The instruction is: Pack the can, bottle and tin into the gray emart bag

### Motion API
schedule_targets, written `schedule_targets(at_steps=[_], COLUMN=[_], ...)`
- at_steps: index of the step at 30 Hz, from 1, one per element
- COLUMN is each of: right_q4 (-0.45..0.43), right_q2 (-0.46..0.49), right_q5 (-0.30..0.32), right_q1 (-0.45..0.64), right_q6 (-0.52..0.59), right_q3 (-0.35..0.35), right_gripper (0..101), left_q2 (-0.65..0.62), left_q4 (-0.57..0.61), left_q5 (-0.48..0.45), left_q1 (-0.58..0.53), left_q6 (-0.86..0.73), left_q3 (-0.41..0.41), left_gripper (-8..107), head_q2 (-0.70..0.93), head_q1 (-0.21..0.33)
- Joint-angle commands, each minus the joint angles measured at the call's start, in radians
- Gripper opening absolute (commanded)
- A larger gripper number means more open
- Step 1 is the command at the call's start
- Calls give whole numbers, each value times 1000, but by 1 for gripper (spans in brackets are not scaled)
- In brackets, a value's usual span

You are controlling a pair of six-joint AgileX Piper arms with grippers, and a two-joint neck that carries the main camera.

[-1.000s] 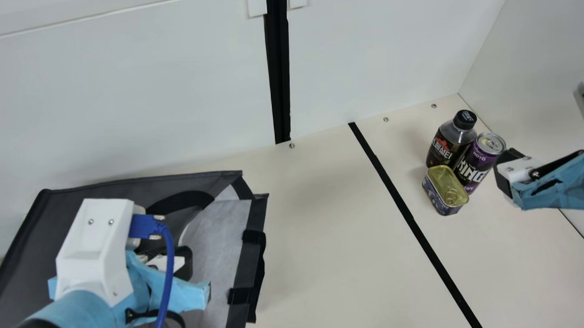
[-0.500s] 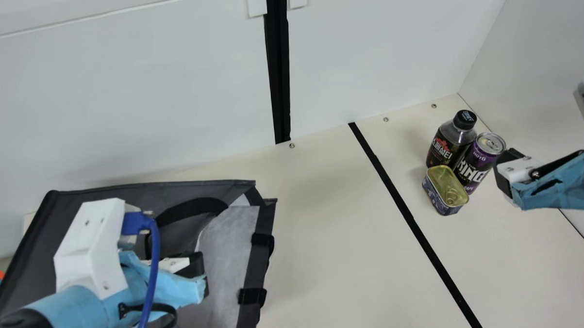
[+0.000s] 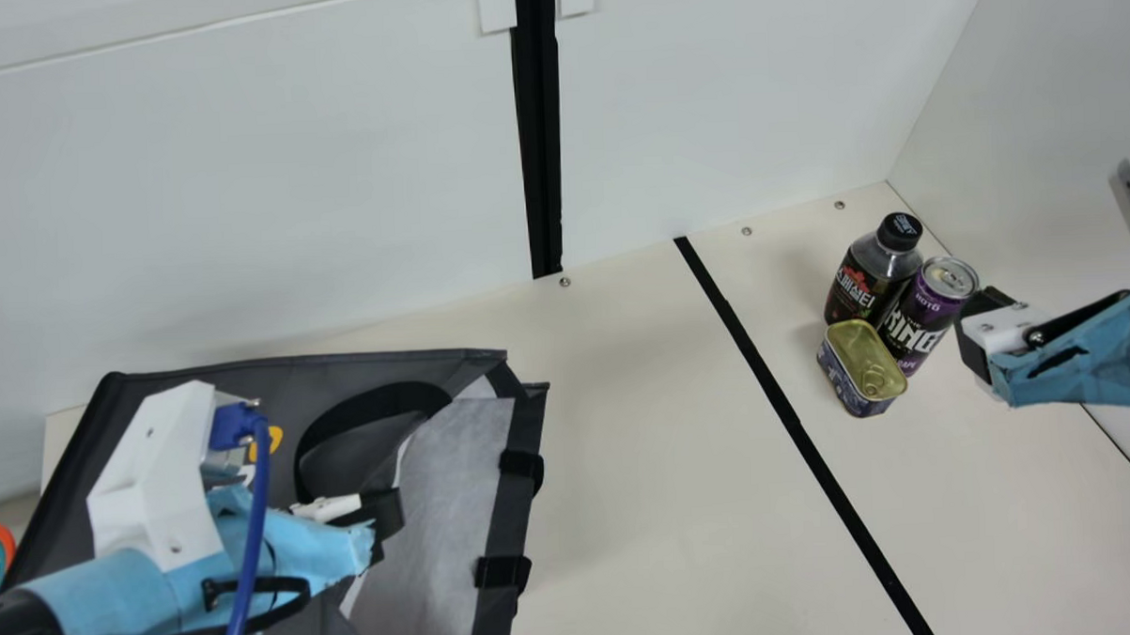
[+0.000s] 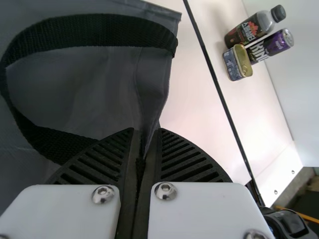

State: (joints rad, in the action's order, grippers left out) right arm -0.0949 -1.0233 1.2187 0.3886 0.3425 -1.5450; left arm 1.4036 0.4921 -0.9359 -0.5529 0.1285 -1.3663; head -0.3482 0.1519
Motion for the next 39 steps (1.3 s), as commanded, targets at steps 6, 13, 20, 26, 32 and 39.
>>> schedule_targets(at_steps=[6, 13, 20, 26, 32, 39], right_q4=[0, 0, 0, 0, 0, 0], right_q2=[0, 0, 0, 0, 0, 0], right_q5=[0, 0, 0, 0, 0, 0], right_q1=[0, 0, 0, 0, 0, 0], right_q6=[0, 0, 0, 0, 0, 0], right_q3=[0, 0, 0, 0, 0, 0], right_gripper=[91, 91, 91, 91, 91, 91], left_q2=[0, 7, 15, 20, 20, 20], left_q4=[81, 113, 123, 119, 122, 122], left_q5=[-4, -11, -17, -18, -17, -17], left_q1=[38, 69, 87, 92, 96, 98], left_q6=[-45, -72, -84, -89, -98, -99], left_q3=[8, 3, -6, -9, -8, -8], left_gripper=[10, 10, 10, 10, 10, 10], head_q2=[-1, -1, -1, -1, -1, -1], head_q1=[23, 23, 23, 23, 23, 23])
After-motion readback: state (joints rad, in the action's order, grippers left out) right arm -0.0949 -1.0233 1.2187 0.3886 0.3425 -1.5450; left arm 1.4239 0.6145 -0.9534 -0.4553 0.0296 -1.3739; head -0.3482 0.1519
